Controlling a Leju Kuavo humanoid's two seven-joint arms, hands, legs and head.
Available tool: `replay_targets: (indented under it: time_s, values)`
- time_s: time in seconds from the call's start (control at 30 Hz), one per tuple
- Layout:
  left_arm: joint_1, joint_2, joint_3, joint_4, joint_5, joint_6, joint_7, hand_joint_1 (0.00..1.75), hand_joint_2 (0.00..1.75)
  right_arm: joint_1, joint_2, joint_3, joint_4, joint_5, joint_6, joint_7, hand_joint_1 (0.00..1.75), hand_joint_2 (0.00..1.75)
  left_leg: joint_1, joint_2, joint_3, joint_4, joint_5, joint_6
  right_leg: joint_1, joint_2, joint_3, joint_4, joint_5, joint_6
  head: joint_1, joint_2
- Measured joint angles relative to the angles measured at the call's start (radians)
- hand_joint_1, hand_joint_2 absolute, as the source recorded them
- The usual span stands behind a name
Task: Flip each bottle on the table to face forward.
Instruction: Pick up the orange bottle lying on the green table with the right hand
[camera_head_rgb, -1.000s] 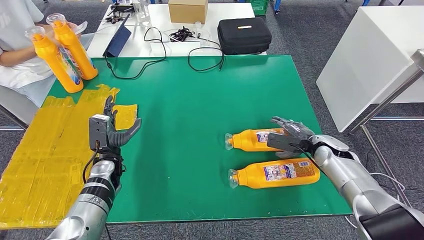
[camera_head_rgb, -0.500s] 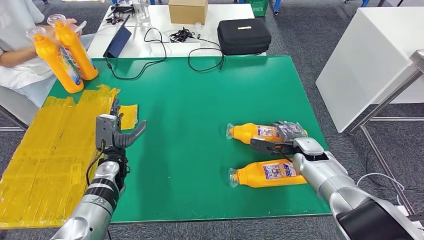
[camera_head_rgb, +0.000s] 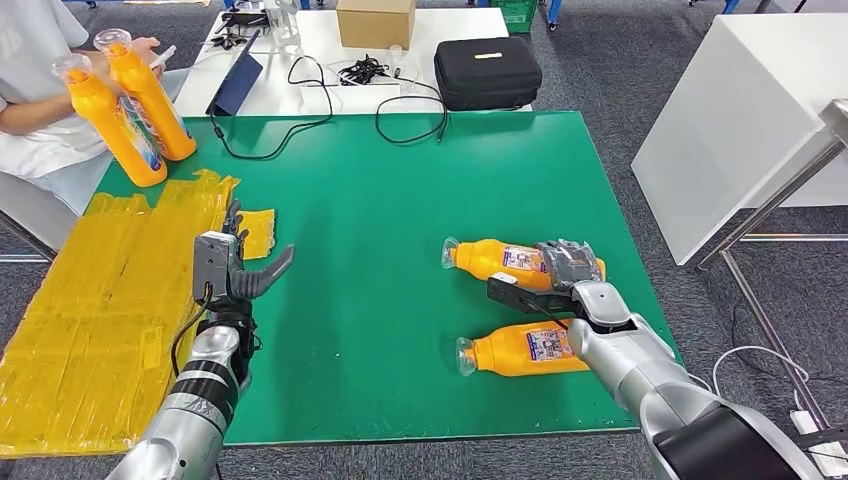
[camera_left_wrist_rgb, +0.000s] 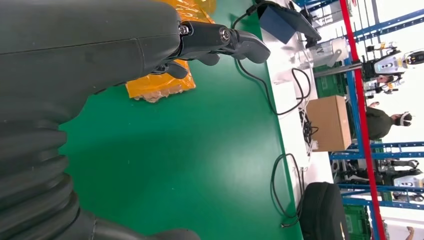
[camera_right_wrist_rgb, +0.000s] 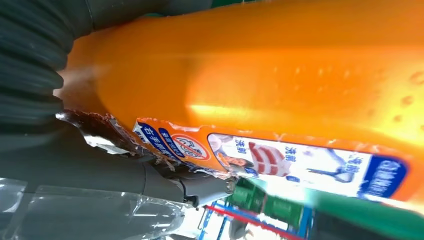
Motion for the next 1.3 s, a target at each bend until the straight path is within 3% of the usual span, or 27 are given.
replay_targets:
  time_s: [0.17, 0.37, 0.7, 1.0, 1.13, 1.3]
  values:
    - [0.007, -0.002, 0.003, -0.013, -0.005, -0.004, 0.003, 0.00, 1.75, 0.022, 0.022, -0.060, -0.018, 0.016, -0.062, -0.017, 1.75, 1.75, 0.000, -0.001, -0.001, 0.000, 0.000, 0.000, 0.000, 0.000, -0.001, 0.000, 0.000, 0.000, 0.000, 0.000]
    - [0.027, -0.009, -0.010, -0.071, -0.011, -0.066, 0.048, 0.00, 1.75, 0.090, 0.061, -0.228, -0.130, 0.050, -0.258, -0.102, 1.75, 1.75, 0.000, -0.001, -0.003, 0.000, 0.000, 0.000, 0.000, 0.000, -0.002, 0.000, 0.000, 0.000, 0.000, 0.000]
    - [0.035, -0.015, -0.173, -0.193, -0.037, -0.273, 0.205, 0.00, 1.75, 0.228, 0.152, -0.495, -0.352, 0.023, -0.375, -0.253, 1.75, 1.75, 0.000, -0.002, -0.004, 0.000, 0.000, 0.000, 0.000, -0.001, -0.003, 0.000, 0.000, 0.000, 0.000, 0.000]
    - [0.040, -0.010, -0.278, -0.284, 0.116, -0.428, 0.233, 0.00, 1.75, 0.299, 0.213, -0.591, -0.479, -0.084, -0.365, -0.350, 1.75, 1.75, 0.000, -0.001, -0.004, 0.000, 0.000, 0.000, 0.000, -0.001, -0.003, 0.000, 0.000, 0.000, 0.000, 0.000]
    - [0.040, -0.009, -0.293, -0.301, 0.141, -0.442, 0.241, 0.00, 1.75, 0.307, 0.225, -0.594, -0.489, -0.103, -0.355, -0.367, 1.75, 1.75, 0.000, -0.001, -0.004, 0.000, 0.000, 0.000, 0.000, -0.001, -0.003, 0.000, 0.000, 0.000, 0.000, 0.000]
    - [0.040, -0.006, -0.349, -0.355, 0.177, -0.465, 0.264, 0.00, 1.75, 0.320, 0.285, -0.595, -0.500, -0.128, -0.347, -0.391, 1.75, 1.75, 0.000, -0.001, -0.004, 0.000, 0.000, 0.000, 0.000, -0.001, -0.003, 0.000, -0.001, 0.000, 0.000, 0.000]
